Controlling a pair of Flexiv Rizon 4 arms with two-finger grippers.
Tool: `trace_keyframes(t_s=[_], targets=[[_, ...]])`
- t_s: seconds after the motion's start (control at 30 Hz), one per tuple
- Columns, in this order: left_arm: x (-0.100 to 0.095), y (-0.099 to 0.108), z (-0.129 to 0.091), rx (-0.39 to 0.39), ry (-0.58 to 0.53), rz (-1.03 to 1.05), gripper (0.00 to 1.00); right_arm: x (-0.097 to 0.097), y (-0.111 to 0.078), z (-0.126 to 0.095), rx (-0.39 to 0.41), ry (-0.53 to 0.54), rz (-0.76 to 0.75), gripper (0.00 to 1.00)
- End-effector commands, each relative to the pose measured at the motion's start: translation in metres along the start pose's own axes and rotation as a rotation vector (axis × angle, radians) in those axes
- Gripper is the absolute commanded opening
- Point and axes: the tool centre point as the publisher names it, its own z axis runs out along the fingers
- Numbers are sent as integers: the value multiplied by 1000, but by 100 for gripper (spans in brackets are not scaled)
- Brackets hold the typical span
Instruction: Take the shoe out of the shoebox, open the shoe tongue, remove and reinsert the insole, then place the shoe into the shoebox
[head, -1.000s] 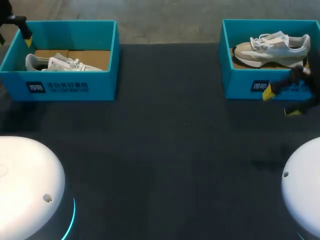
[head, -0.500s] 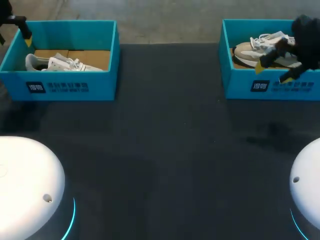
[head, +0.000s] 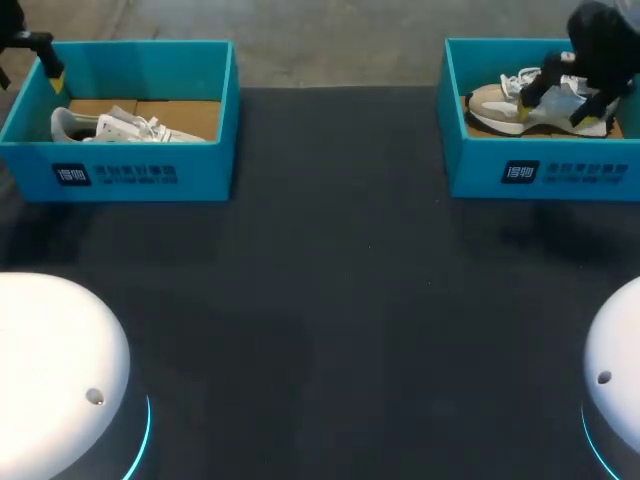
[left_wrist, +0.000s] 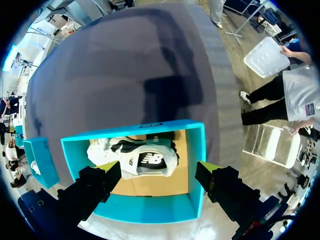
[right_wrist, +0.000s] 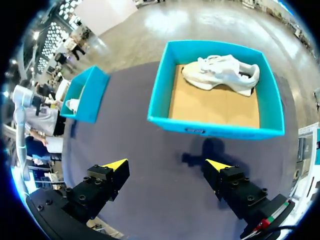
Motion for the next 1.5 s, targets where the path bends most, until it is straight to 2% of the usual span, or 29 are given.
trace_keyframes(t_s=[0.03,0.27,0.5,0.63,0.77,0.83,1.07,1.27,1.43,1.5], targets=[[0,-1,-1,-2,2,1,100,-16,28,4,141,13,-2,100],[0,-1,-1,-2,2,1,100,-48,43,10,144,-21,6,100],[0,-1,-1,-2,2,1,100,-77,49,10,119,-62,26,100],[0,-1,-1,-2,2,1,100,-92,54,12,130,-89,12,100],[0,-1,-1,-2,2,1,100,-109,62,6,94,-53,43,100],[0,-1,-1,-2,2,1,100,-114,66,7,91,-89,41,100],[0,-1,-1,-2,2,1,100,-130,83,7,75,-86,42,100],[0,-1,-1,-2,2,1,100,-135,94,17,82,-123,35,100],[0,-1,-1,-2,2,1,100,-141,101,16,77,-123,45,100],[0,-1,-1,-2,2,1,100,-149,107,10,46,-90,77,100]])
